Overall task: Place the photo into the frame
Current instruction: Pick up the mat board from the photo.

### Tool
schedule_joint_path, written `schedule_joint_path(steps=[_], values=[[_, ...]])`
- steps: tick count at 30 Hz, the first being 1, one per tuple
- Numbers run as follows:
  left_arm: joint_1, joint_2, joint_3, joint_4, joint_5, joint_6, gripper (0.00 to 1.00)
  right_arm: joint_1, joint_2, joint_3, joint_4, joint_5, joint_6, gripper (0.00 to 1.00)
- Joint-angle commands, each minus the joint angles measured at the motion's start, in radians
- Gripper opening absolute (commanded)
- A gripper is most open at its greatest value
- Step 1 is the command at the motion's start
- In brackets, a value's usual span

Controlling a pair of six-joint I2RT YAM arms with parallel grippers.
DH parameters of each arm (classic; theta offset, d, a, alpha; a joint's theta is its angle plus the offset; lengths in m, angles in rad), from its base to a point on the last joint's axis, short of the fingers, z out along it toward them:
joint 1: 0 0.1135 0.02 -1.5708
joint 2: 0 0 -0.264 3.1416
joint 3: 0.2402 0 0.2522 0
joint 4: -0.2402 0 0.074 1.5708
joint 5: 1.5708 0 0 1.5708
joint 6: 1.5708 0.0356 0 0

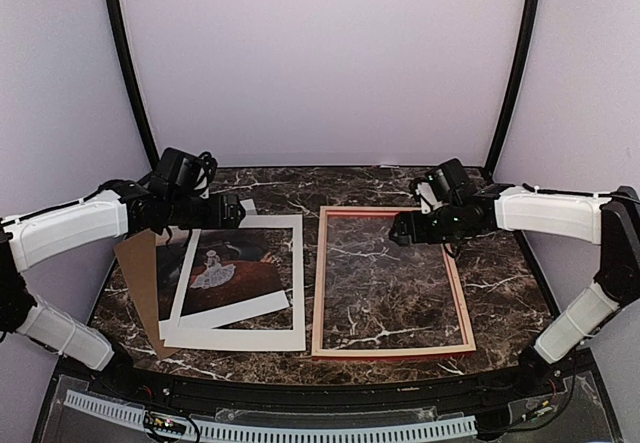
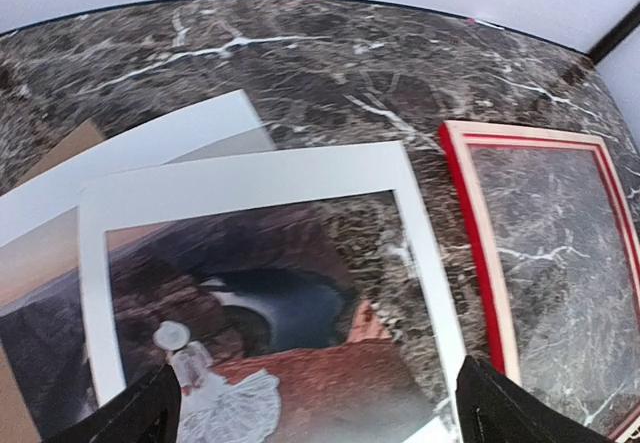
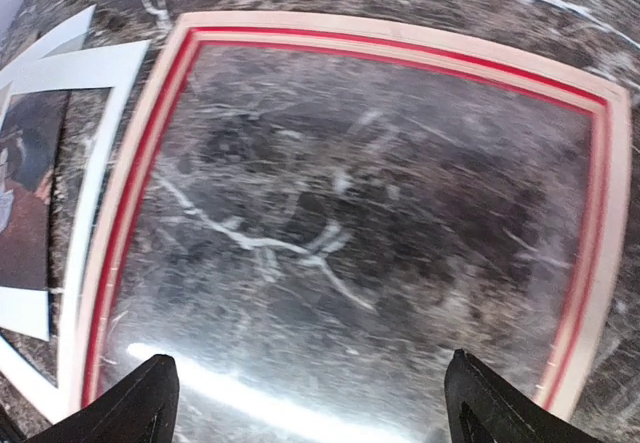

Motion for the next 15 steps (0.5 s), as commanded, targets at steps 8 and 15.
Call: schedule_joint_path(steps=[8,15], values=[[0.269,-0.096,-0.187,-0.067,0.089,-0.011,0.95,0.316,0.37,0.386,0.107,-0.118,0.046,0.93],[0.299,-0.062,-0.258,0.013,0.12,-0.072,0.91,0.429,0.601,0.601,0.055,-0.177,0.052,0.91]])
